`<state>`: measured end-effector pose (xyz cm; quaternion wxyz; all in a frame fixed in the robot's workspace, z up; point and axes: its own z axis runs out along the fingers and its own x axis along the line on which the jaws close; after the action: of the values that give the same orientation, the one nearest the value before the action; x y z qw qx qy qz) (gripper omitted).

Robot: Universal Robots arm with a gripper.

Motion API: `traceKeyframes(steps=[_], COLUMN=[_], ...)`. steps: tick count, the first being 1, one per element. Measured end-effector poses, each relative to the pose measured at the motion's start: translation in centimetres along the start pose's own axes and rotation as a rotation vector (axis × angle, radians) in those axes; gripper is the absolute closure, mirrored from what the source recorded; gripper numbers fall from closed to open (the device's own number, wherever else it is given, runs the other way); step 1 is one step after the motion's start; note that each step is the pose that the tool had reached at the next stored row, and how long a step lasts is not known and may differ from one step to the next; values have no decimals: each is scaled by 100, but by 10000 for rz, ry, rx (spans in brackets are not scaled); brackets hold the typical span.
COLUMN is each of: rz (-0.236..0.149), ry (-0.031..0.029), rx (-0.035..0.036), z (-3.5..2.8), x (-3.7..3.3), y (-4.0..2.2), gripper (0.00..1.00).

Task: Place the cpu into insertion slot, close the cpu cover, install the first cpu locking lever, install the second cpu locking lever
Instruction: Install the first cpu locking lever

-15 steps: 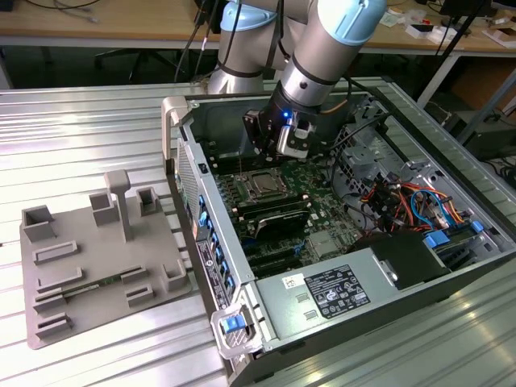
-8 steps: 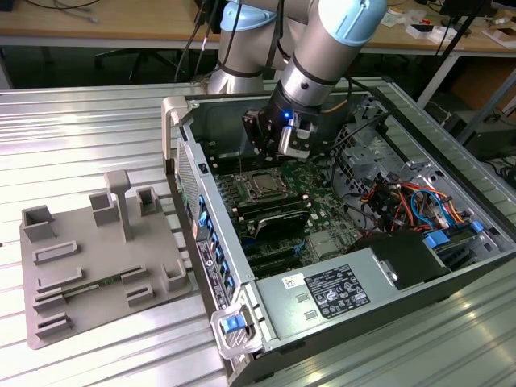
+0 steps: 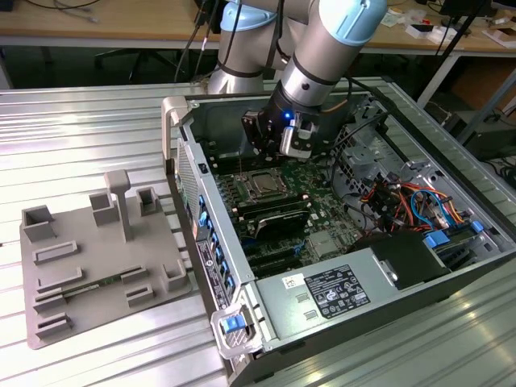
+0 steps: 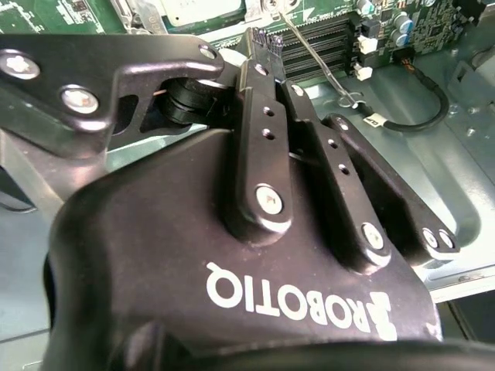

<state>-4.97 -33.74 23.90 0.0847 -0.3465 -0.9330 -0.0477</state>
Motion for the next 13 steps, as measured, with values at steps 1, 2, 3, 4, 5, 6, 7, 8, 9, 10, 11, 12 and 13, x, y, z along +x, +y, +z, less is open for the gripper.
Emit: traceKeyframes(steps=[1, 2, 3, 4, 5, 6, 7, 8, 9, 10, 11, 12, 13], rz=[-38, -71, -125, -183, -210, -240, -276, -300, -345, -379, -407, -435, -462], ry=[2, 3, 7, 11, 13, 16, 18, 19, 22, 24, 26, 28, 30], rx=[7, 12, 21, 29, 33, 37, 43, 46, 54, 59, 63, 67, 71], z=[0, 0, 0, 0, 0, 0, 0, 0, 0, 0, 0, 0, 0], x=[0, 0, 0, 0, 0, 0, 0, 0, 0, 0, 0, 0, 0], y=[0, 0, 0, 0, 0, 0, 0, 0, 0, 0, 0, 0, 0], gripper=[89, 89, 89, 89, 89, 89, 89, 89, 89, 89, 89, 89, 89])
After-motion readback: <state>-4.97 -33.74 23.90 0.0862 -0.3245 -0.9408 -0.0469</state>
